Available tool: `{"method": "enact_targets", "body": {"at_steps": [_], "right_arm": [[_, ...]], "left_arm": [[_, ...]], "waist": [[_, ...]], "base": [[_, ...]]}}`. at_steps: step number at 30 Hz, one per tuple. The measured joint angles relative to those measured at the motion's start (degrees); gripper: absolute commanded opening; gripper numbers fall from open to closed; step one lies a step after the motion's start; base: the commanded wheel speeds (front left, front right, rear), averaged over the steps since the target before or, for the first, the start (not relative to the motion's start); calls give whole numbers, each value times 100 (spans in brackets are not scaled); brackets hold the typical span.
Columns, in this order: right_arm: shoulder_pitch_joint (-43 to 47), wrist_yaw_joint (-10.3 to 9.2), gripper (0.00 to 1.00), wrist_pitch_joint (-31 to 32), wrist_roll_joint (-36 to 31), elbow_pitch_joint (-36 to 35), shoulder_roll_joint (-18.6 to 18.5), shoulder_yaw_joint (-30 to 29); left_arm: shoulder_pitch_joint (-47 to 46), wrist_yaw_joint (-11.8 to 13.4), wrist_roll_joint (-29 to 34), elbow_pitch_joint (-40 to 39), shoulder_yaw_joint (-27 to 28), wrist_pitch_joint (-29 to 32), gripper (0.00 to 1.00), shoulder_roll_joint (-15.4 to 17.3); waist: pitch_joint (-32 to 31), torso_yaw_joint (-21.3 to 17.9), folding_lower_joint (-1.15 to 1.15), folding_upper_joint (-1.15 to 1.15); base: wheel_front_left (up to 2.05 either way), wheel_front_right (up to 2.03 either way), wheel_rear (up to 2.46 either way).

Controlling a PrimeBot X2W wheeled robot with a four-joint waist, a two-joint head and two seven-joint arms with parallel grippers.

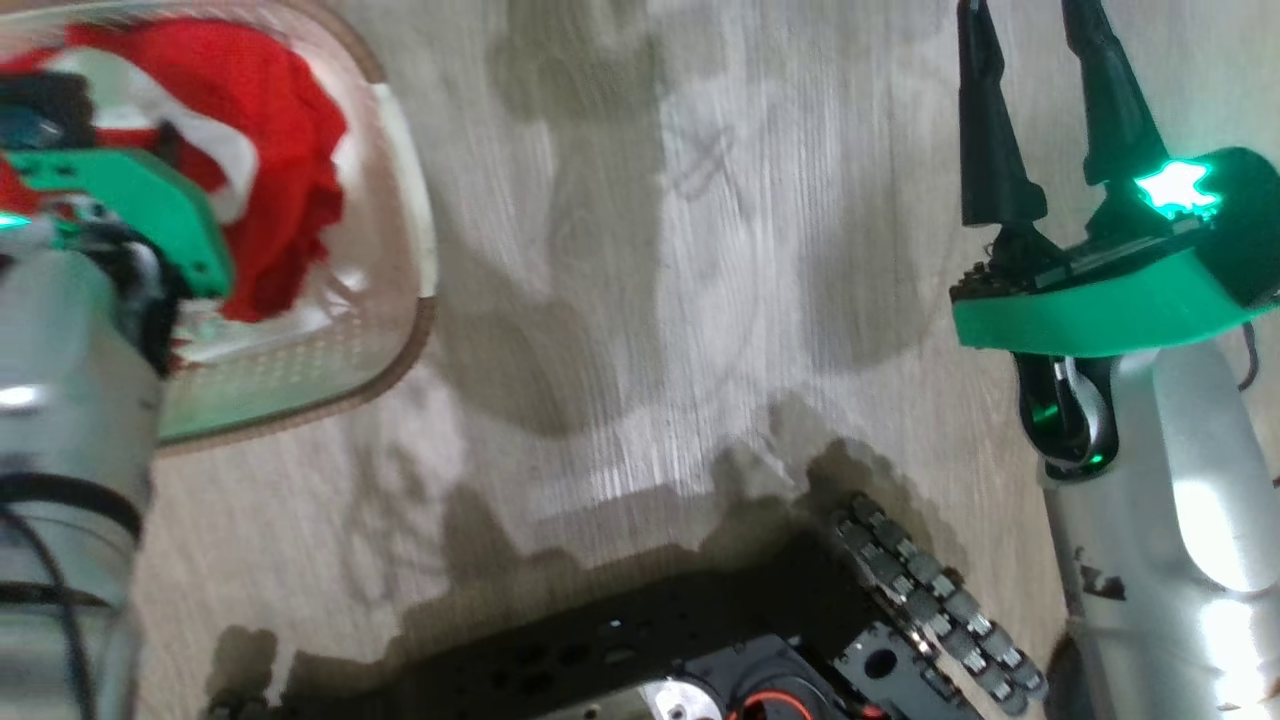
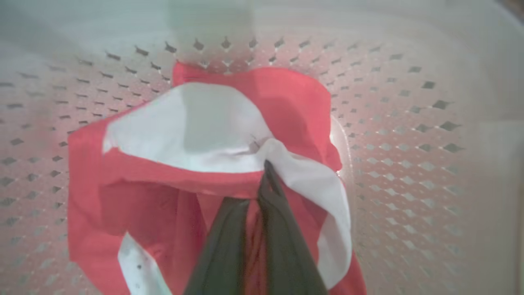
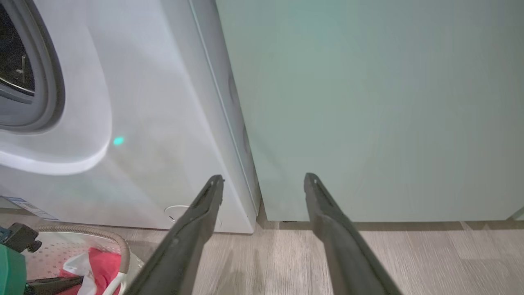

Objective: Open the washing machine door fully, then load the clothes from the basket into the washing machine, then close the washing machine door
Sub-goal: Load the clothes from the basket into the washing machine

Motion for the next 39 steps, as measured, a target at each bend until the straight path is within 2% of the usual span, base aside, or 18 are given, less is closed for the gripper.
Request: {"method": "enact_targets", "body": {"at_steps": [4, 9, 15, 28, 39], "right_arm": [[15, 0, 100, 0, -86, 83, -1, -90], [247, 0, 100, 0, -188, 179, -2, -157], [470, 0, 100, 0, -343, 282, -2, -241], [971, 0, 100, 197, -537, 338, -2, -508], [1631, 0, 100, 389, -533, 394, -1, -648]], "left_arm": [[227, 1, -52, -65, -22, -322, 0, -259], [469, 32, -58, -301, -42, -579, 0, -420], [1007, 59, -64, -978, -42, -673, 0, -506], [2689, 476, -86, -3949, 185, -680, 0, -460], [4165, 976, 68, -6058, 178, -587, 0, -263]], "waist": [[-339, 202, 0, 0], [-826, 432, 0, 0], [-1440, 677, 0, 0], [-2685, 1094, 0, 0], [-3687, 1271, -1, 0]], "base": [[0, 0, 0], [0, 0, 0], [0, 0, 0], [0, 0, 0], [0, 0, 0]]}}
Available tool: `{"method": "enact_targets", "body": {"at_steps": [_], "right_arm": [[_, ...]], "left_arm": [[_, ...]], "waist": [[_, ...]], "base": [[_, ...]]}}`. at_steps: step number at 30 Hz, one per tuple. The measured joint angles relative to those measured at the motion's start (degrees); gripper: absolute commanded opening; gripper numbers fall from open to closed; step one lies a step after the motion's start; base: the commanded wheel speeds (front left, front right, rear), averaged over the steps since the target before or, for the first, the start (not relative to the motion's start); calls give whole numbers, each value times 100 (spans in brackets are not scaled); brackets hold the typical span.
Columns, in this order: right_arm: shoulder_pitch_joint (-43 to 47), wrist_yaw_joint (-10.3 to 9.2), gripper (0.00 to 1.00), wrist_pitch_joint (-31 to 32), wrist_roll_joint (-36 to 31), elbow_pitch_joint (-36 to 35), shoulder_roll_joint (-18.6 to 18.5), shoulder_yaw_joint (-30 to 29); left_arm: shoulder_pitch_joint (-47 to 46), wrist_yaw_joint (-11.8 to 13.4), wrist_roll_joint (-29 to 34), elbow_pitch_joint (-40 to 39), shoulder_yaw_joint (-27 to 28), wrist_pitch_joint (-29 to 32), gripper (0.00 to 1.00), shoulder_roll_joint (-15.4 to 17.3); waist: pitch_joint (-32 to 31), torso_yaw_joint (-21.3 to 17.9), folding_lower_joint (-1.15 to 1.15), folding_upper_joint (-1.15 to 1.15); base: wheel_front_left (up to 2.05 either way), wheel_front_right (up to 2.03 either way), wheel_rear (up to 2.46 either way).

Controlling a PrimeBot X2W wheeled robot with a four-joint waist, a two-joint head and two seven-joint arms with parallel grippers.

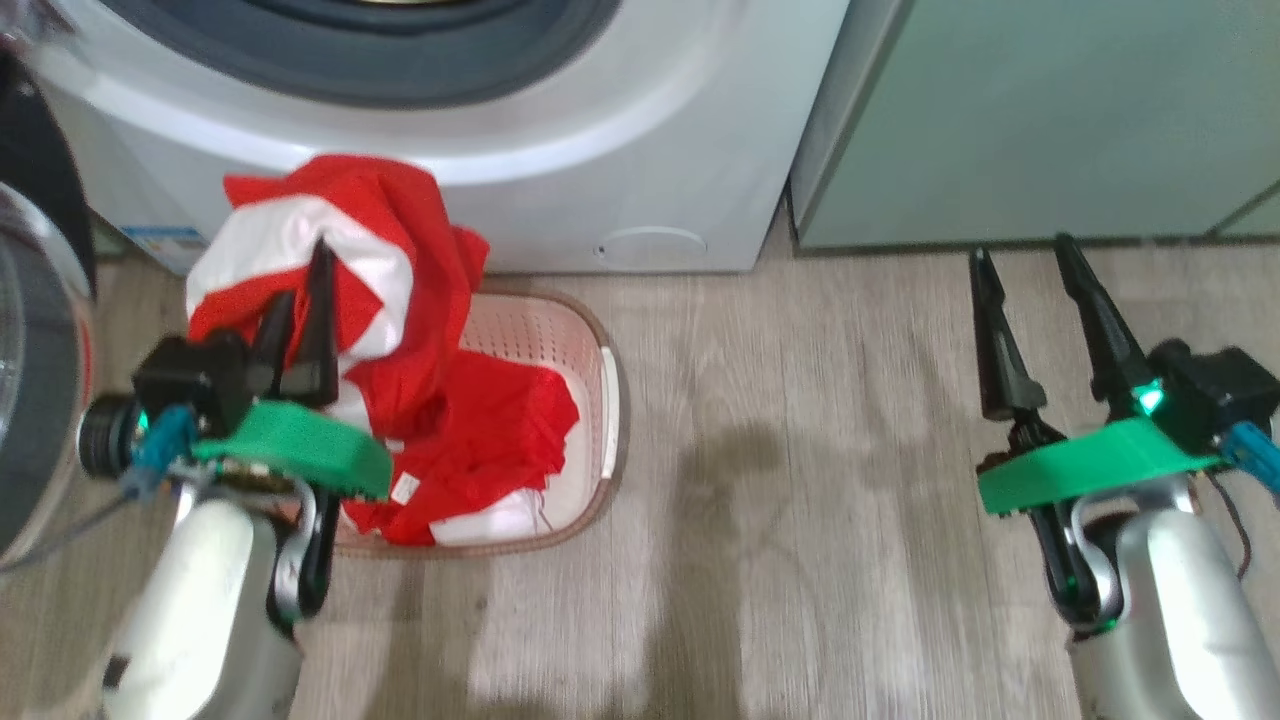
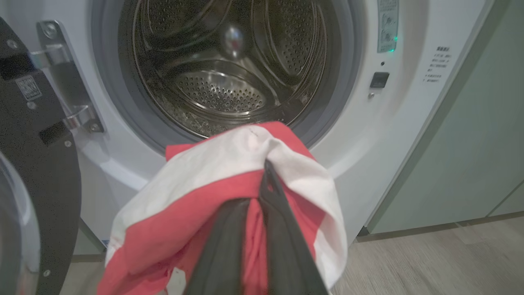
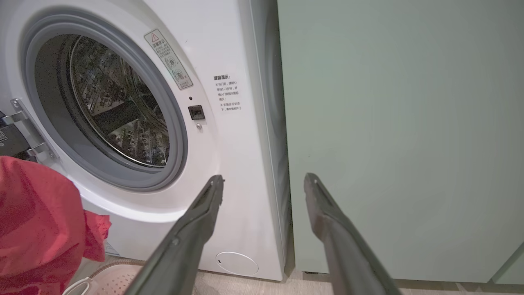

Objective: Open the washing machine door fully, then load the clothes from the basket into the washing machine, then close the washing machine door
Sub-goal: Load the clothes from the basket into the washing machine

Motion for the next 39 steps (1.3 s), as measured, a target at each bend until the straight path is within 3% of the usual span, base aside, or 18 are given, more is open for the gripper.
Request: {"method": "enact_targets", "body": {"at_steps": [12, 24, 39], "right_arm": [[665, 0, 100, 168, 55, -16, 3, -138], [1133, 0, 100, 404, 57, -369, 9, -289], [1174, 0, 100, 463, 57, -450, 10, -292]], "left_arm": [[1290, 388, 43, -1192, -48, 428, 0, 157], [1641, 472, 42, -1348, -170, 579, 0, 188], [1651, 538, 33, -1272, -167, 622, 0, 226]], "waist": [[-790, 12, 0, 0], [-1218, -21, 0, 0], [-1188, -49, 0, 0]], "base": [[0, 0, 0], [0, 0, 0], [0, 0, 0]]}}
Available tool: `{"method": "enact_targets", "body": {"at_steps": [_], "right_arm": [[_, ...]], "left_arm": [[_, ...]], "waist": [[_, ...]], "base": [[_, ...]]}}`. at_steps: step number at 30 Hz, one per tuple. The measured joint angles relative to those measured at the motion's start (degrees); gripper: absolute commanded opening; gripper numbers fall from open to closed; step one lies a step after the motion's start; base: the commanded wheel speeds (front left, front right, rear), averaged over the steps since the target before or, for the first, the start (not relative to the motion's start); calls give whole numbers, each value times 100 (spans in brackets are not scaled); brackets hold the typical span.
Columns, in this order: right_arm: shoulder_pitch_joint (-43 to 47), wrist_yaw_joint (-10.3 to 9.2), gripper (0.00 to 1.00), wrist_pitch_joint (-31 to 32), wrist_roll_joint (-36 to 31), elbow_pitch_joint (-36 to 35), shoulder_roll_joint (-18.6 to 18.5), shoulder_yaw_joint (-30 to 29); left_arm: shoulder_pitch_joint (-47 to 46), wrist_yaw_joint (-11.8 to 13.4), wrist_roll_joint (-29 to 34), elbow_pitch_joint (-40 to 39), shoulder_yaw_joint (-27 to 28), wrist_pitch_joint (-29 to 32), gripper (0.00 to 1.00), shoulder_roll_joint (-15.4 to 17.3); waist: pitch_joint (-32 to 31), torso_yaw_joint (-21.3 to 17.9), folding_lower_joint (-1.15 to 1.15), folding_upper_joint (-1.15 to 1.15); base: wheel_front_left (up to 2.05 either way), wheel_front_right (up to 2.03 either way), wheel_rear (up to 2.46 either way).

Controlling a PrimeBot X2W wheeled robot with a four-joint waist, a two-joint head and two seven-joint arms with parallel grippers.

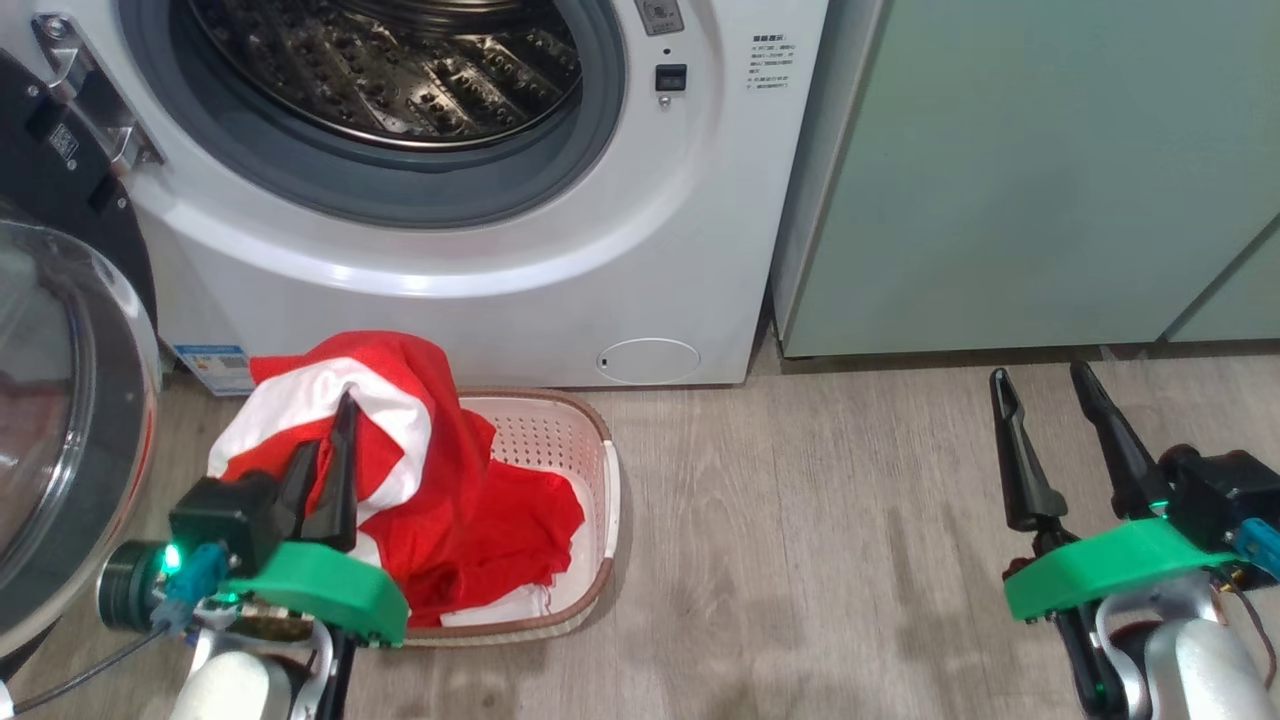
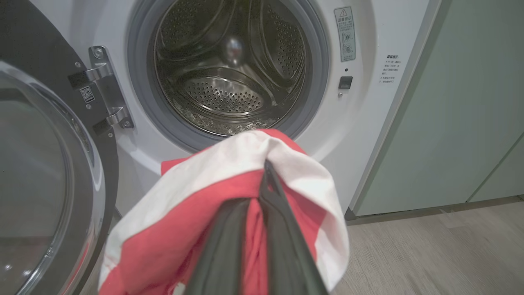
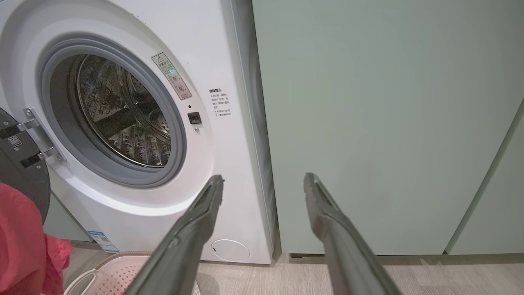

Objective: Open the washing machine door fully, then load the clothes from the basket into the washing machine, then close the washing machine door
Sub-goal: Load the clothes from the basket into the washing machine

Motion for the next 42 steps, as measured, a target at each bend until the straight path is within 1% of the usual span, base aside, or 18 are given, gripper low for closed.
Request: {"method": "enact_targets", "body": {"at_steps": [7, 16, 22, 26, 30, 34, 38, 42], "right_arm": [[-2, 0, 100, 0, 0, -1, 1, -3], [-17, 0, 100, 0, 11, -40, 1, 7], [-121, 0, 100, -9, 51, -152, 3, 46], [-372, 0, 100, -26, 98, -247, 2, 113], [-593, 0, 100, -89, 129, -268, 3, 290], [-826, 0, 100, -223, 215, -244, 2, 448], [-1088, 0, 100, -430, 326, -108, 2, 651], [-1297, 0, 100, -593, 468, 35, 1, 838]], "left_arm": [[-9, 51, -1, 36, -3, -1, 0, 0], [-113, 51, -59, 76, -7, -5, 0, 0], [-480, 42, -270, 237, 32, -1, 0, -38], [-1058, -47, -407, 576, 143, 19, 0, -63], [-1911, -254, -561, 1076, 224, 191, 0, -41], [-2911, -439, -650, 1640, 307, 431, 0, 51], [-3895, -660, -706, 2321, 332, 755, 0, 241], [-4737, -879, -762, 2899, 327, 1226, 0, 428]], "waist": [[46, 32, 0, 0], [183, 30, 1, 0], [493, -14, 1, 0], [832, -76, 1, 0], [1241, -176, 1, 0], [1682, -322, 2, 0], [2082, -520, 2, 0], [2400, -778, 3, 0]], "base": [[0, 0, 0], [0, 0, 0], [0, 0, 0], [0, 0, 0], [0, 0, 0], [0, 0, 0], [0, 0, 0], [0, 0, 0]]}}
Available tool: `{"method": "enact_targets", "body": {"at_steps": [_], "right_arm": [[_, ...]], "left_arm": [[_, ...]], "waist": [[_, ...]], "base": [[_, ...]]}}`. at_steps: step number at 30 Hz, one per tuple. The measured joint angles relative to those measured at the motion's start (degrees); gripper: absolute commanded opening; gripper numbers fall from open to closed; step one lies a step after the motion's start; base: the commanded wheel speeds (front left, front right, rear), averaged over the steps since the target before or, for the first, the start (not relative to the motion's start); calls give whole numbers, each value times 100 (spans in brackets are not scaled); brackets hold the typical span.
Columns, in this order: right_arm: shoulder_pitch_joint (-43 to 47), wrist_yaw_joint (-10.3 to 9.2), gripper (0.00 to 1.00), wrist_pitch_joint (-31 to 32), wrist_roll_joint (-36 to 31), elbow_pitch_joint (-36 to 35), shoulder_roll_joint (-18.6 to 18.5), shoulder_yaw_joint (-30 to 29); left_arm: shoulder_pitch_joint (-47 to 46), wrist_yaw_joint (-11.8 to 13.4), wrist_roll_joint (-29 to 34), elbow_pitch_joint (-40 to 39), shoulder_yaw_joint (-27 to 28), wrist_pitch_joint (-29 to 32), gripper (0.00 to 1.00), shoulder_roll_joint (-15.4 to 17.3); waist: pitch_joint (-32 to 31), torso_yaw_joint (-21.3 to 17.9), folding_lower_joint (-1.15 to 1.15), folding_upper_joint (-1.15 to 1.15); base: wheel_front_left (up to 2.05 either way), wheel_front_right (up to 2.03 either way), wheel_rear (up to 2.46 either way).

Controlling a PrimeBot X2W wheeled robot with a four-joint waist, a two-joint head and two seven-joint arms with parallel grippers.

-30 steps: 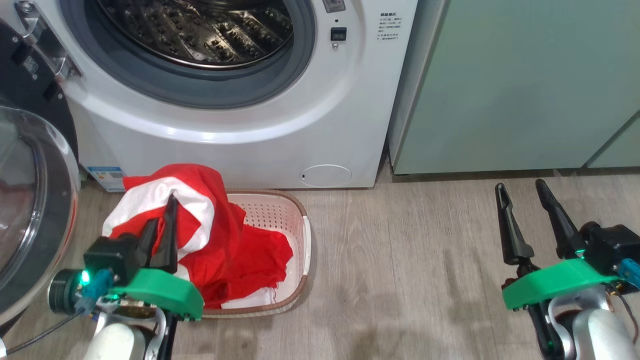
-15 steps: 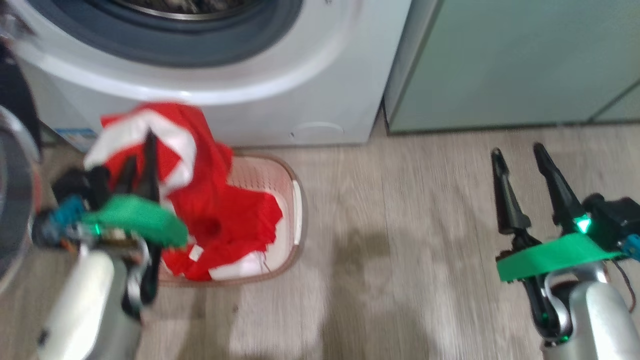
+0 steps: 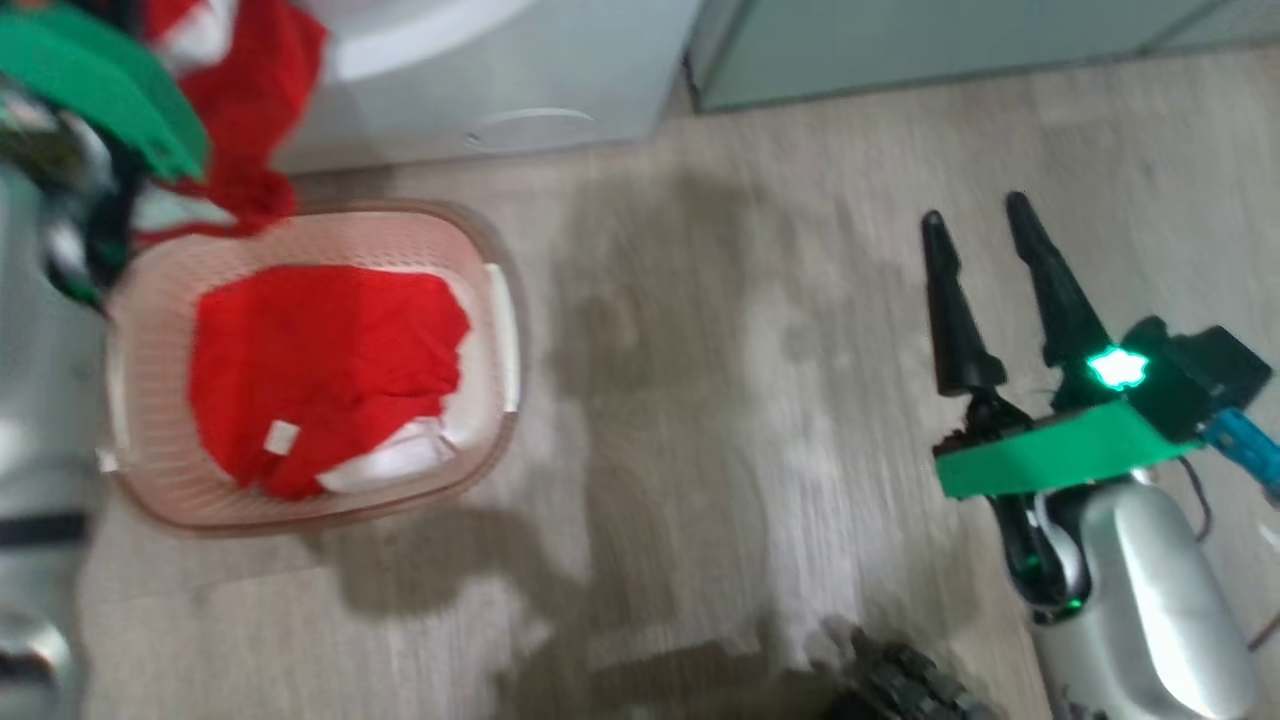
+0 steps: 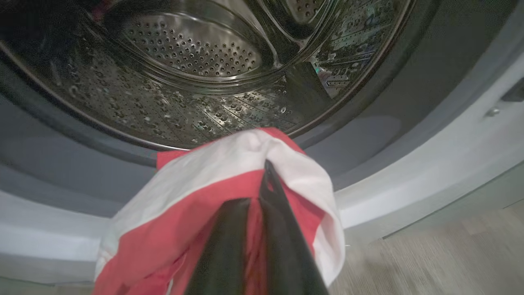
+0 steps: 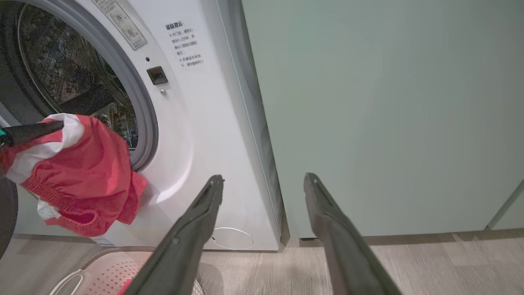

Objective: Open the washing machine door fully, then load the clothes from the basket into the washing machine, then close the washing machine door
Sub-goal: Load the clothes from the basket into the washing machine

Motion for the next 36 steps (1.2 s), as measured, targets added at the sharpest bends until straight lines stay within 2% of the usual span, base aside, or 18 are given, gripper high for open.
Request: {"method": "enact_targets", "body": {"at_steps": [9, 16, 21, 25, 36], "right_arm": [[-438, 0, 100, -243, 427, 290, -1, 461], [-655, 0, 100, -257, 740, 205, -1, 643], [-736, 0, 100, -258, 904, 55, 1, 810], [-738, 0, 100, -257, 1007, -5, 1, 888], [-837, 0, 100, -257, 1145, -121, 2, 1025]], "left_arm": [[-1585, -287, -41, 935, 57, 1069, 0, 701], [-2406, -377, -10, 1271, 114, 1352, 0, 1068], [-2835, -281, -1, 1344, 214, 1450, 0, 1325], [-3197, -153, 85, 1410, 325, 1199, 0, 1490], [-4035, 22, 487, 1491, 392, -506, 0, 1711]], "waist": [[618, -672, -1, 0], [1109, -1111, -1, 0], [1404, -1407, -2, 0], [1606, -1612, -1, 0], [1915, -1842, -2, 0]], "base": [[0, 0, 0], [0, 0, 0], [0, 0, 0], [0, 0, 0], [0, 0, 0]]}}
